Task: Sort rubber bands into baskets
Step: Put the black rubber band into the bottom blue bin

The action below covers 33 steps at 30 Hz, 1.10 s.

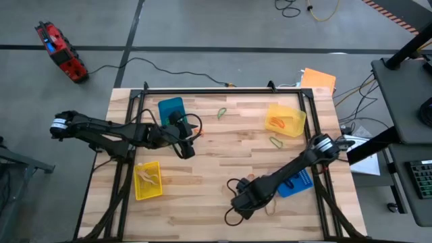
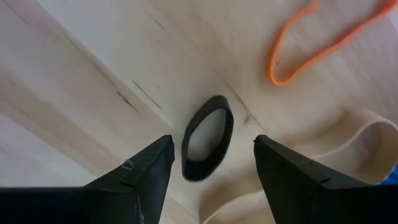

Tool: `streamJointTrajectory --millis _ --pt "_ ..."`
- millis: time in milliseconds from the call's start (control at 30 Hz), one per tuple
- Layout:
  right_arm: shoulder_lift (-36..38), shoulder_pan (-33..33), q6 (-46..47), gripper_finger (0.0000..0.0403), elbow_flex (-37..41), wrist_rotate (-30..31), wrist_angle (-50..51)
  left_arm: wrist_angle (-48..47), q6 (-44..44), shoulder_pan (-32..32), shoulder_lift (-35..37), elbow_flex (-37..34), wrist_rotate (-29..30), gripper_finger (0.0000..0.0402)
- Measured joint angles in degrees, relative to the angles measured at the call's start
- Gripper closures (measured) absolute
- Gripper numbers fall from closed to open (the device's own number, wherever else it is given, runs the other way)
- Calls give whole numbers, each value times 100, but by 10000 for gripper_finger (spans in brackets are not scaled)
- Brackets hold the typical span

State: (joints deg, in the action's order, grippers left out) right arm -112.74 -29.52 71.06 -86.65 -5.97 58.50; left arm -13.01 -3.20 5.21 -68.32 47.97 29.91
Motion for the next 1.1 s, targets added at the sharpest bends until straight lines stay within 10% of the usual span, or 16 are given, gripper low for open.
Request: streamJointTrajectory --millis 367,700,1100 --pt "-267 1 -286 218 39 -3 -230 2 35 0 -1 -15 0 251" --pt "-256 1 -317 380 41 103 -248 19 35 0 -1 -69 2 251" --pt "544 2 -770 390 -105 669 134 39 -38 0 -3 -195 19 251"
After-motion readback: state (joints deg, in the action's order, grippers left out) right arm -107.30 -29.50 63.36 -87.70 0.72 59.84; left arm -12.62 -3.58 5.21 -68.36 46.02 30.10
